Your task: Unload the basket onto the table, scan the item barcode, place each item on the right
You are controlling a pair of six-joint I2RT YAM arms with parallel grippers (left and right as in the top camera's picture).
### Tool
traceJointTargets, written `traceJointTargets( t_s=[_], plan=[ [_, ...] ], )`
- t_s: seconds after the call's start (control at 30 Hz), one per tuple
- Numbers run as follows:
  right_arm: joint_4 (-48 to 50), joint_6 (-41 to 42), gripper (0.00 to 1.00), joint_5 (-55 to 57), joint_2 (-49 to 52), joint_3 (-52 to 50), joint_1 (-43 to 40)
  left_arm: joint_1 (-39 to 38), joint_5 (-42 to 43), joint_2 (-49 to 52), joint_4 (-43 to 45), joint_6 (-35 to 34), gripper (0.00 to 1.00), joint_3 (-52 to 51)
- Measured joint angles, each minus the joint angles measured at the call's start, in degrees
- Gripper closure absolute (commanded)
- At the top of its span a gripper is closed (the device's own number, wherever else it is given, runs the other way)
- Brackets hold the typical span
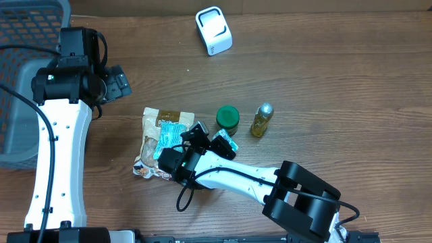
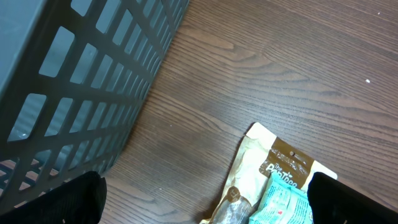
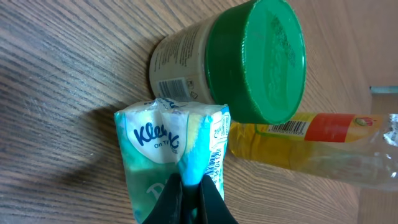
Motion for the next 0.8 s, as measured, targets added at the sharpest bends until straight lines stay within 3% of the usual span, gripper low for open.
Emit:
traceJointTargets(
  t_s=[0.8],
  plan=[
    [0.3, 1.5, 0.96, 0.0, 0.0, 0.0, 0.0, 0.0, 0.0, 0.0, 0.0, 0.0, 0.01, 0.0]
  ],
)
